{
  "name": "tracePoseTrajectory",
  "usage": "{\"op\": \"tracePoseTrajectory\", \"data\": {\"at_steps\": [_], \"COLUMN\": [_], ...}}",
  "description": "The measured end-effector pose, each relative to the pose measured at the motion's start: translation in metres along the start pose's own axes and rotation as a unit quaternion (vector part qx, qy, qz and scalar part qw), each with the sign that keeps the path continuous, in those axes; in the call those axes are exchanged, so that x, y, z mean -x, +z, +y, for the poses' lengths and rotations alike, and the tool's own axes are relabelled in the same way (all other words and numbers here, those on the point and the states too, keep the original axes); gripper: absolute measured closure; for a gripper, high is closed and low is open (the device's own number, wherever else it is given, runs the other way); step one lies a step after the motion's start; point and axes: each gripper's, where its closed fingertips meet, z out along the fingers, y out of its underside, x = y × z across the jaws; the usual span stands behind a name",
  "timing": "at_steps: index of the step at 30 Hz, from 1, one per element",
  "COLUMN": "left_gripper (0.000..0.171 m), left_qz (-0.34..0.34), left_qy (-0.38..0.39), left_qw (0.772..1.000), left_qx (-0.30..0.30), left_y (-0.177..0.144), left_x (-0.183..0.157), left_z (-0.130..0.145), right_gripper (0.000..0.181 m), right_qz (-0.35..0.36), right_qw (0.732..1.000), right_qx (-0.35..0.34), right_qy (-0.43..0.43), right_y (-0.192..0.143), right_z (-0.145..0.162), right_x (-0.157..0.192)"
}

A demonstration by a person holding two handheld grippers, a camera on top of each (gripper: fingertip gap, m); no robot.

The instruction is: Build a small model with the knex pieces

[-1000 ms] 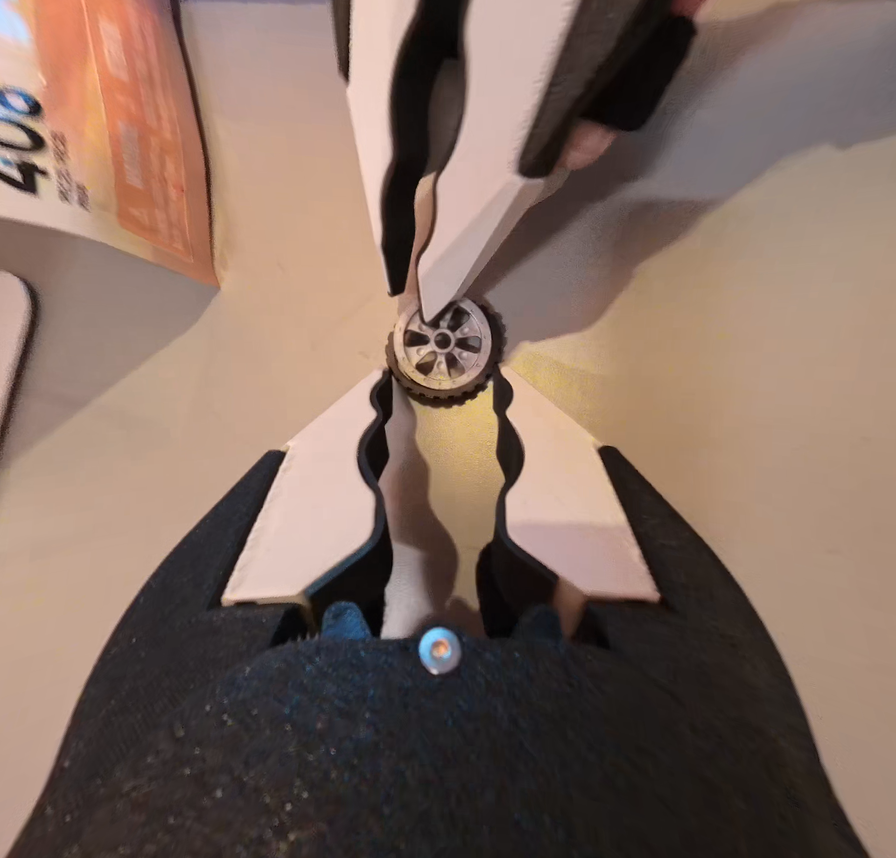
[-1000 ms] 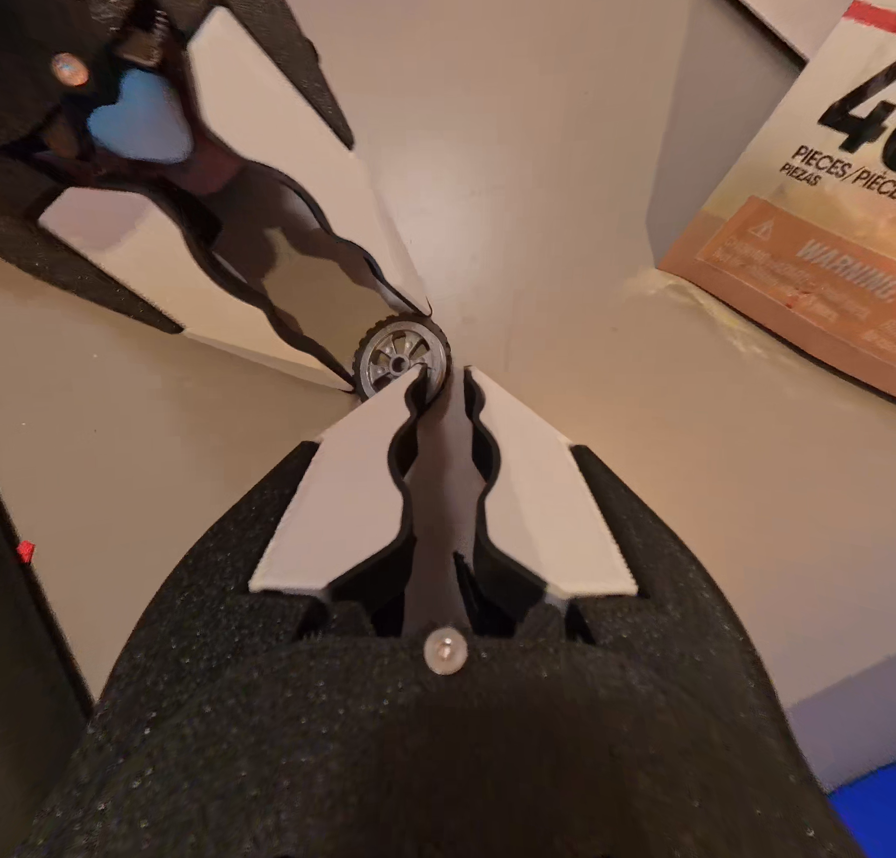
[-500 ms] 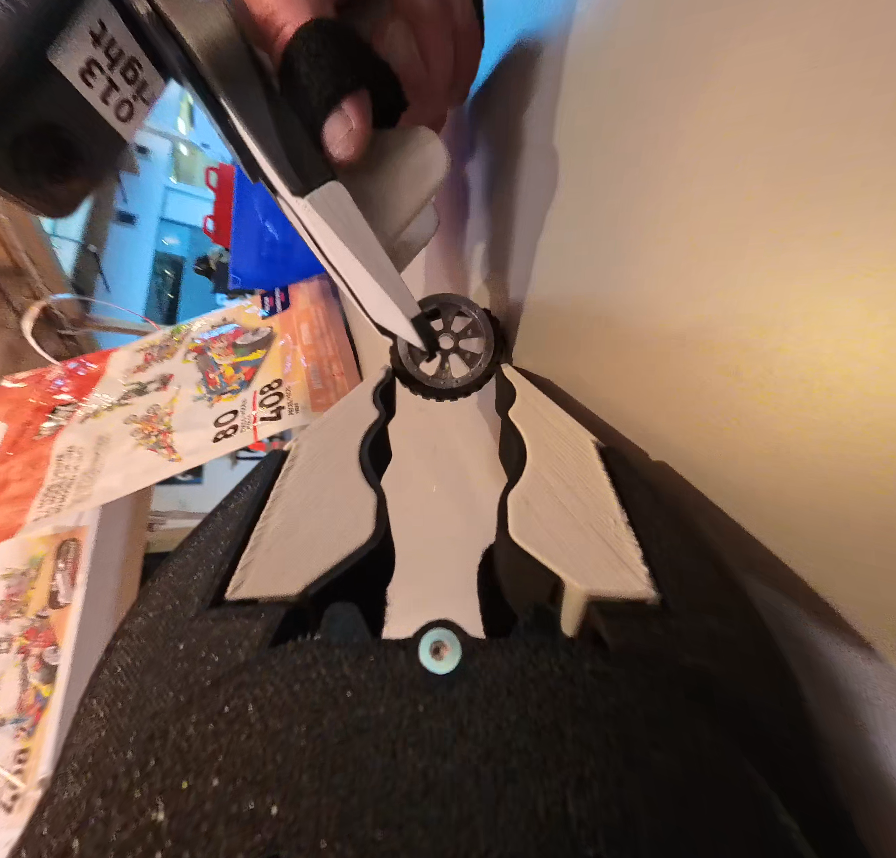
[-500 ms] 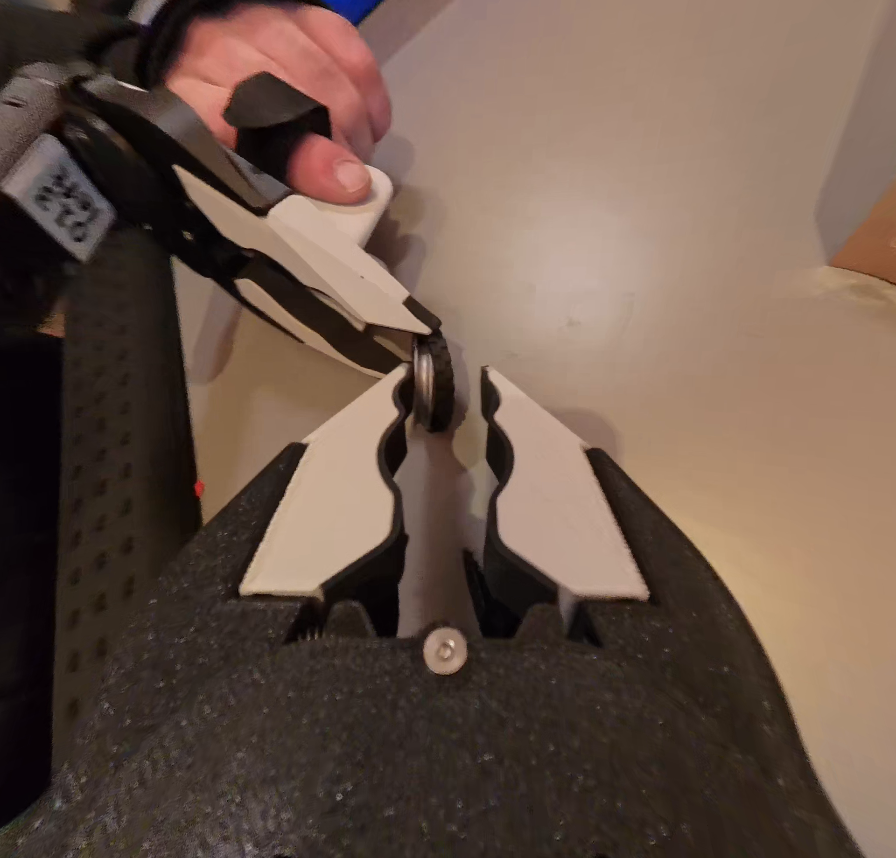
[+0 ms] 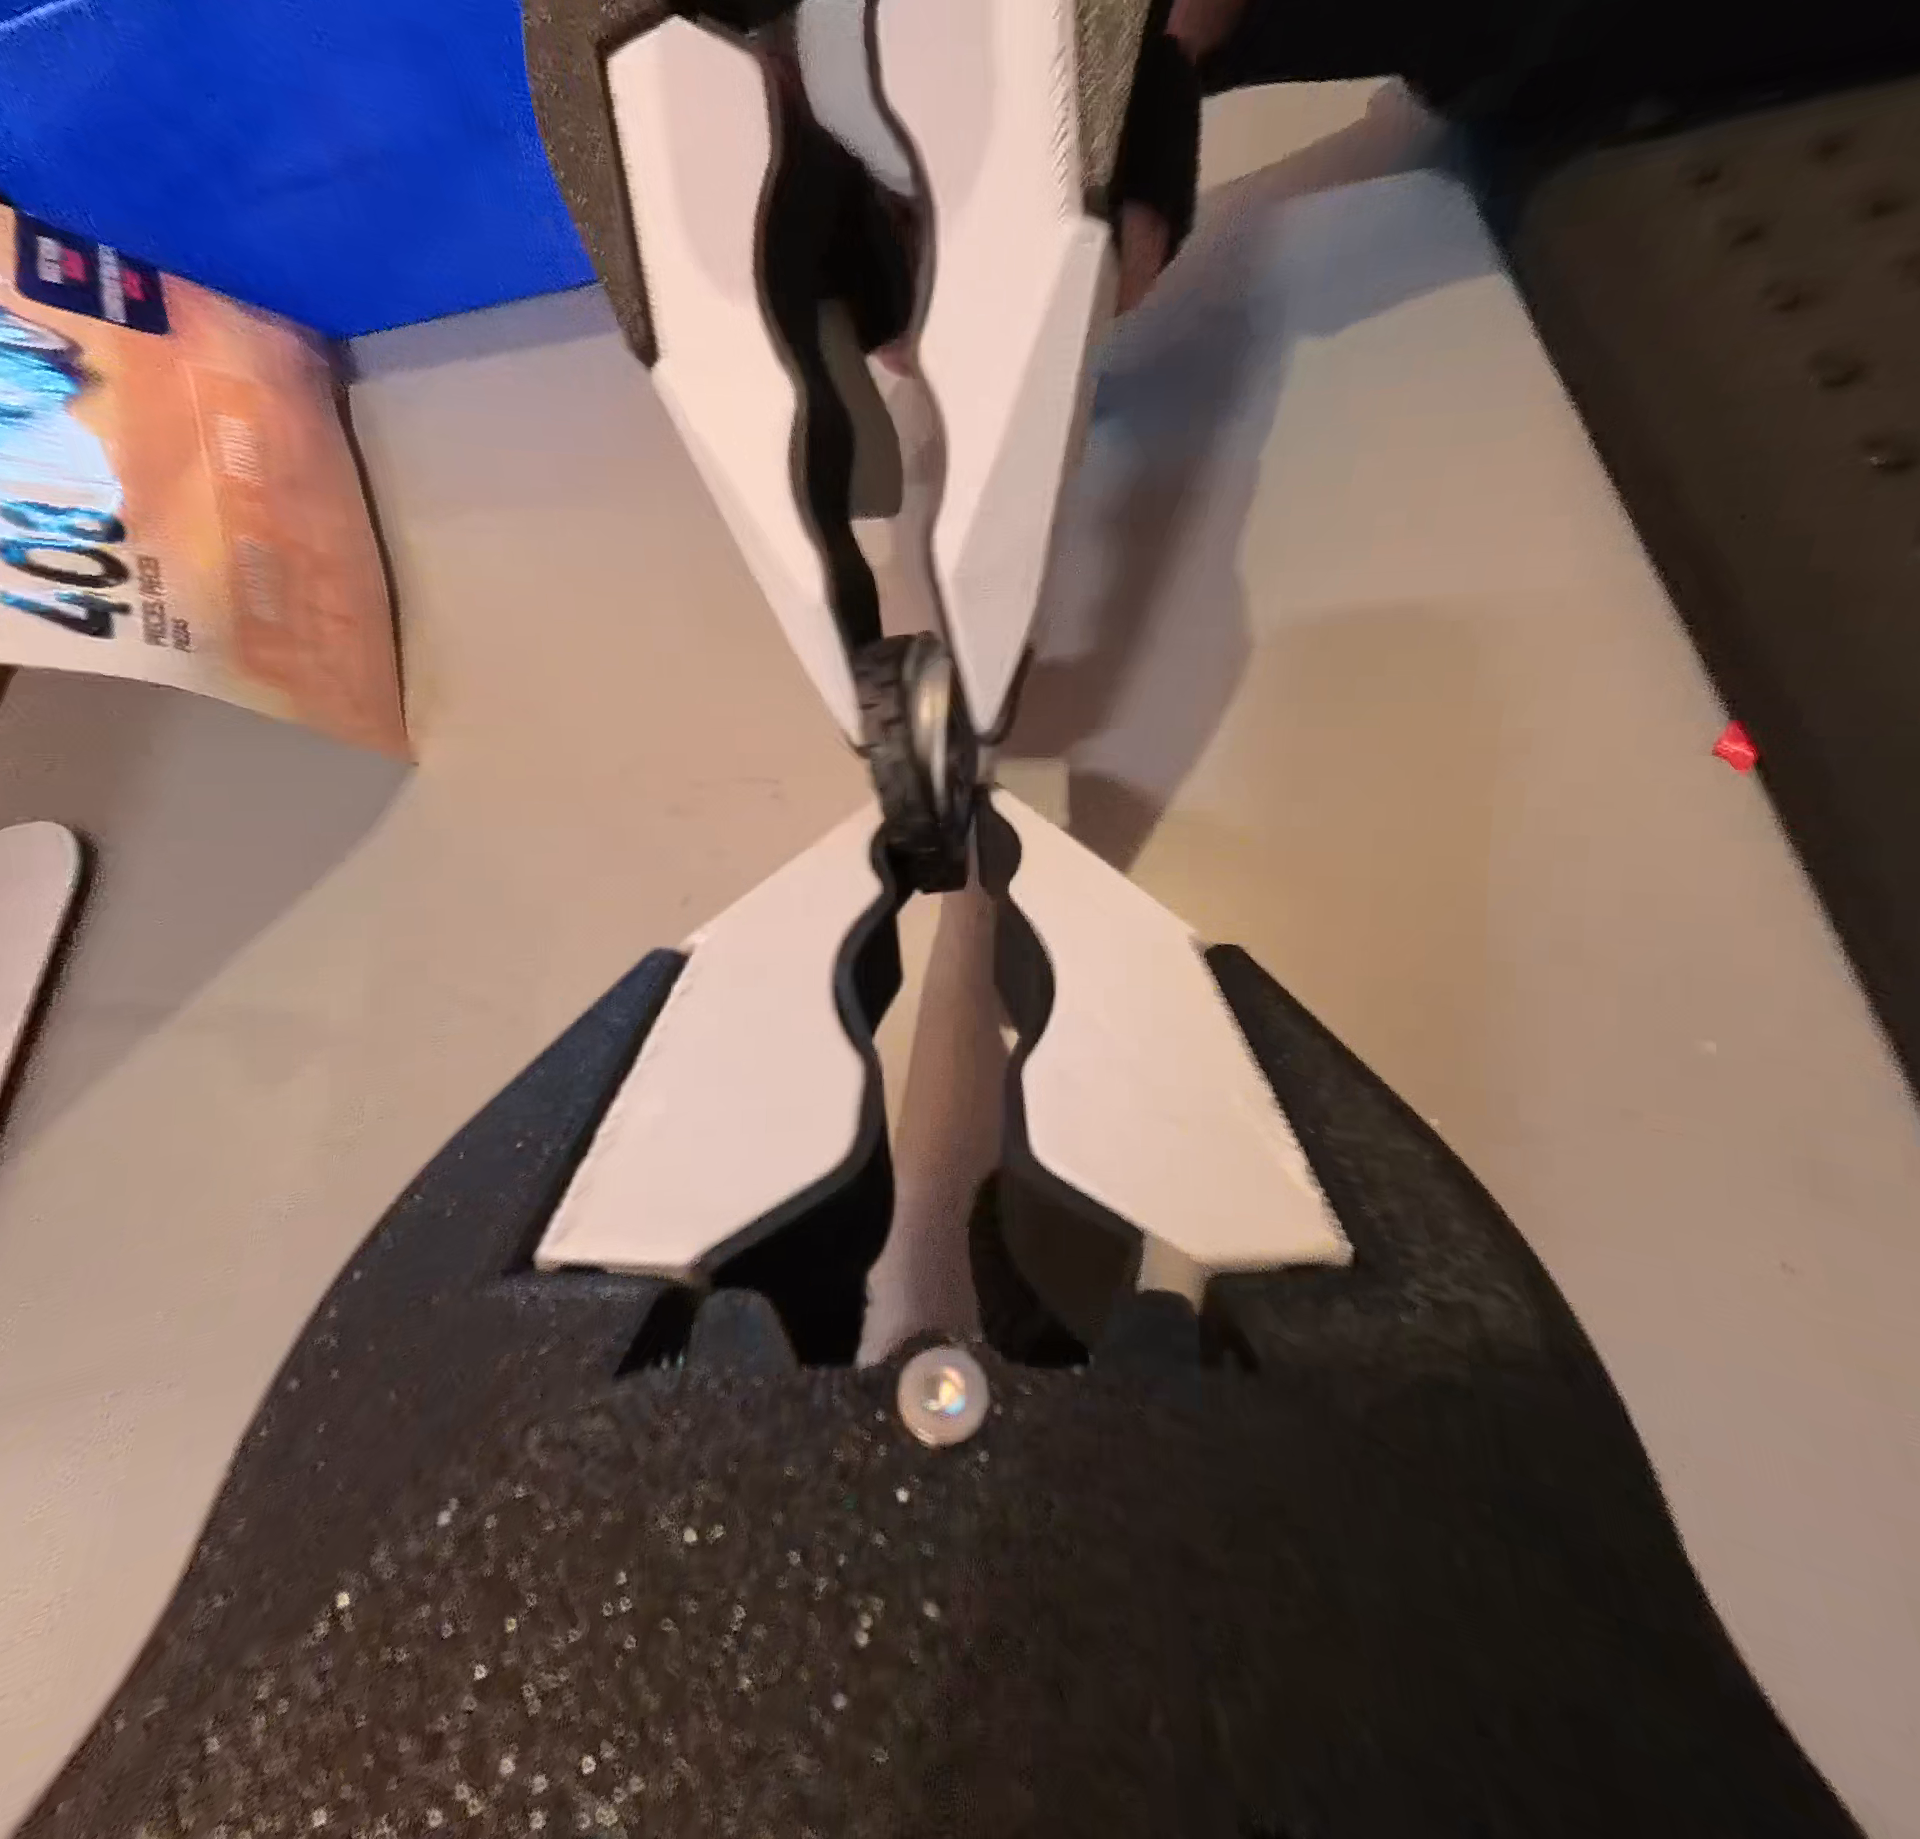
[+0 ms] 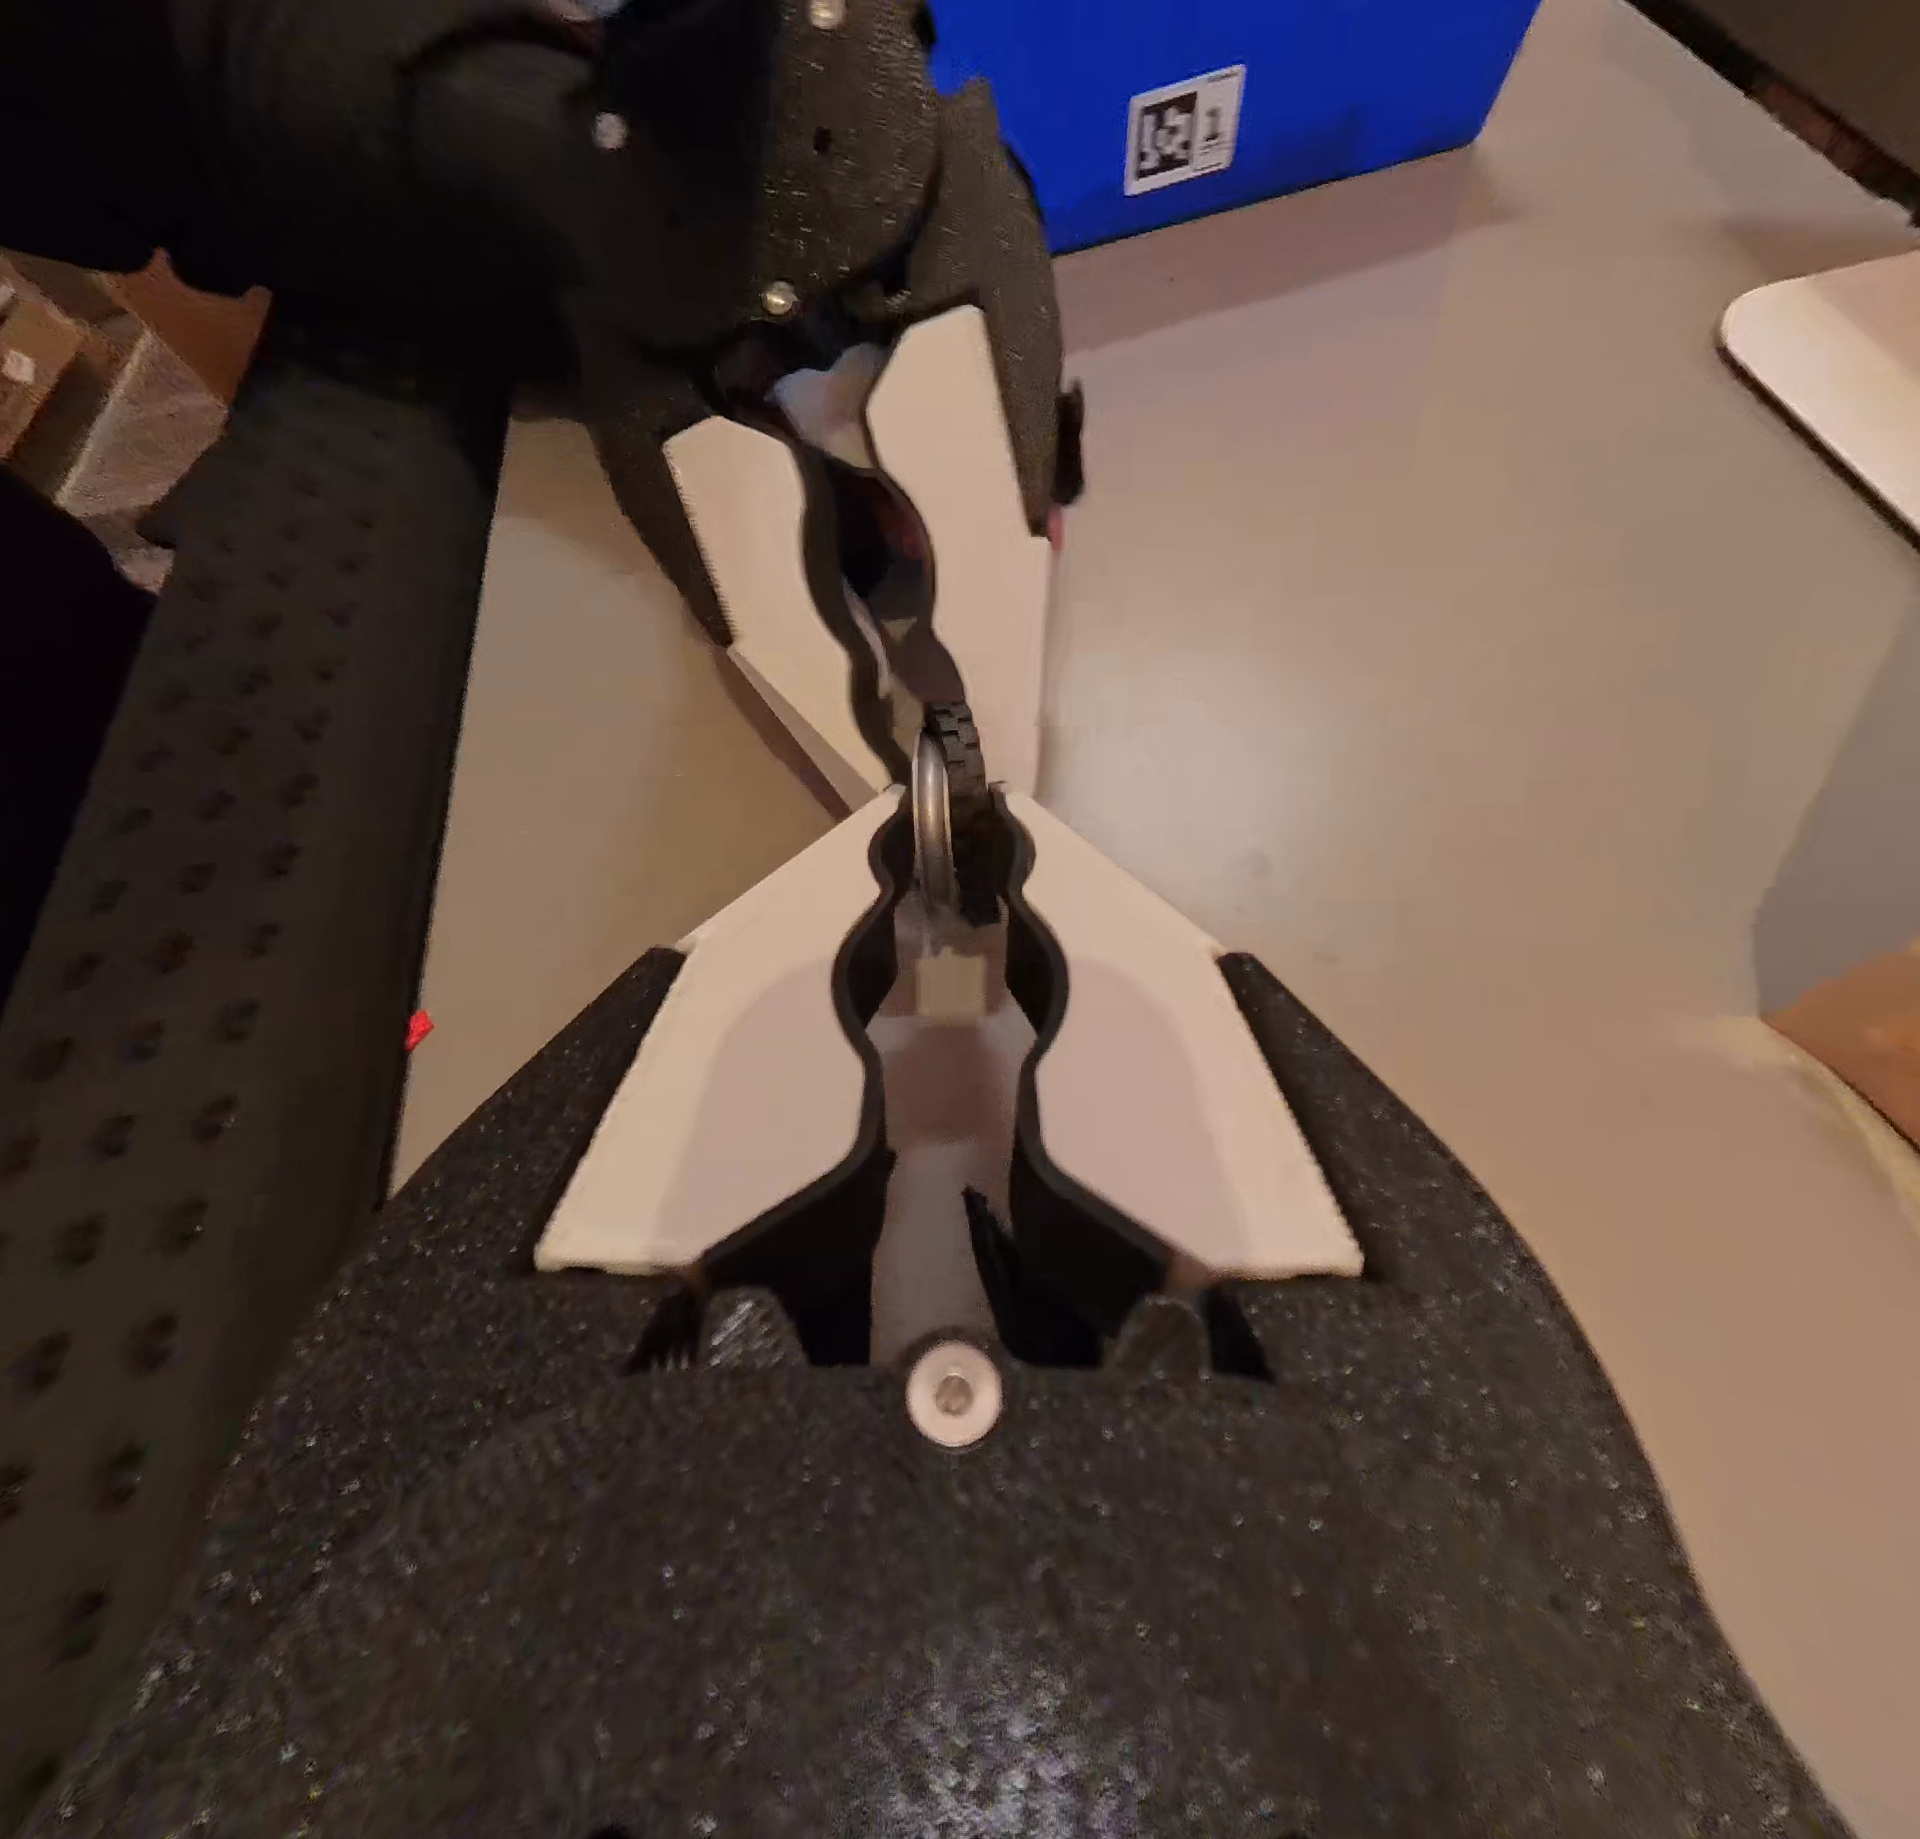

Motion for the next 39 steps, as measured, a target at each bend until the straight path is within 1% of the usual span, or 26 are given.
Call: {"op": "tracePoseTrajectory", "data": {"at_steps": [1, 4, 5, 9, 11, 14, 17, 18, 20, 21, 23, 24, 26, 28, 30, 32, 39], "left_gripper": [0.165, 0.166, 0.166, 0.166, 0.166, 0.165, 0.165, 0.165, 0.163, 0.159, 0.141, 0.139, 0.150, 0.154, 0.156, 0.157, 0.158], "left_qz": [0.006, 0.056, 0.079, 0.132, 0.148, 0.153, 0.160, 0.162, 0.152, 0.139, 0.121, 0.120, 0.107, 0.091, 0.087, 0.077, 0.048], "left_qy": [-0.002, -0.007, -0.006, -0.001, -0.008, -0.020, -0.030, -0.026, -0.019, -0.017, -0.015, -0.013, 0.009, 0.017, 0.009, 0.007, -0.072], "left_qw": [1.000, 0.998, 0.997, 0.991, 0.989, 0.988, 0.986, 0.986, 0.987, 0.989, 0.992, 0.992, 0.994, 0.995, 0.996, 0.997, 0.996], "left_qx": [-0.004, -0.013, -0.009, 0.007, 0.015, 0.025, 0.028, 0.037, 0.051, 0.052, 0.032, 0.024, 0.019, 0.022, 0.013, 0.017, 0.009], "left_y": [-0.001, -0.009, -0.012, -0.021, -0.023, -0.026, -0.028, -0.027, -0.023, -0.022, -0.023, -0.023, -0.021, -0.019, -0.021, -0.020, -0.014], "left_x": [-0.002, -0.017, -0.025, -0.041, -0.044, -0.043, -0.043, -0.046, -0.046, -0.043, -0.041, -0.043, -0.046, -0.045, -0.043, -0.040, -0.026], "left_z": [0.000, 0.001, 0.003, 0.010, 0.011, 0.012, 0.010, 0.012, 0.017, 0.016, 0.006, 0.001, -0.003, -0.001, -0.001, 0.000, 0.003], "right_gripper": [0.167, 0.167, 0.167, 0.167, 0.166, 0.163, 0.166, 0.171, 0.172, 0.173, 0.174, 0.175, 0.176, 0.177, 0.177, 0.178, 0.178], "right_qz": [-0.014, -0.061, -0.075, -0.125, -0.143, -0.160, -0.167, -0.165, -0.165, -0.161, -0.158, -0.161, -0.160, -0.153, -0.146, -0.138, -0.064], "right_qw": [1.000, 0.998, 0.997, 0.992, 0.990, 0.987, 0.986, 0.986, 0.986, 0.987, 0.987, 0.987, 0.987, 0.988, 0.989, 0.990, 0.995], "right_qx": [-0.004, -0.009, -0.004, 0.006, 0.002, -0.004, -0.003, 0.005, 0.014, 0.011, 0.003, -0.003, -0.002, 0.003, -0.005, -0.005, 0.022], "right_qy": [-0.003, 0.001, 0.000, -0.004, 0.004, 0.008, 0.001, -0.008, -0.014, -0.014, -0.016, -0.016, -0.019, -0.025, -0.027, -0.032, -0.068], "right_y": [0.001, 0.002, 0.004, 0.013, 0.014, 0.012, 0.010, 0.012, 0.015, 0.016, 0.015, 0.014, 0.015, 0.016, 0.016, 0.016, 0.014], "right_z": [-0.001, -0.001, 0.002, 0.007, 0.006, 0.006, 0.006, 0.009, 0.012, 0.012, 0.010, 0.009, 0.009, 0.010, 0.008, 0.008, 0.010], "right_x": [0.006, 0.023, 0.029, 0.049, 0.054, 0.059, 0.063, 0.064, 0.064, 0.061, 0.059, 0.059, 0.059, 0.058, 0.056, 0.053, 0.039]}}
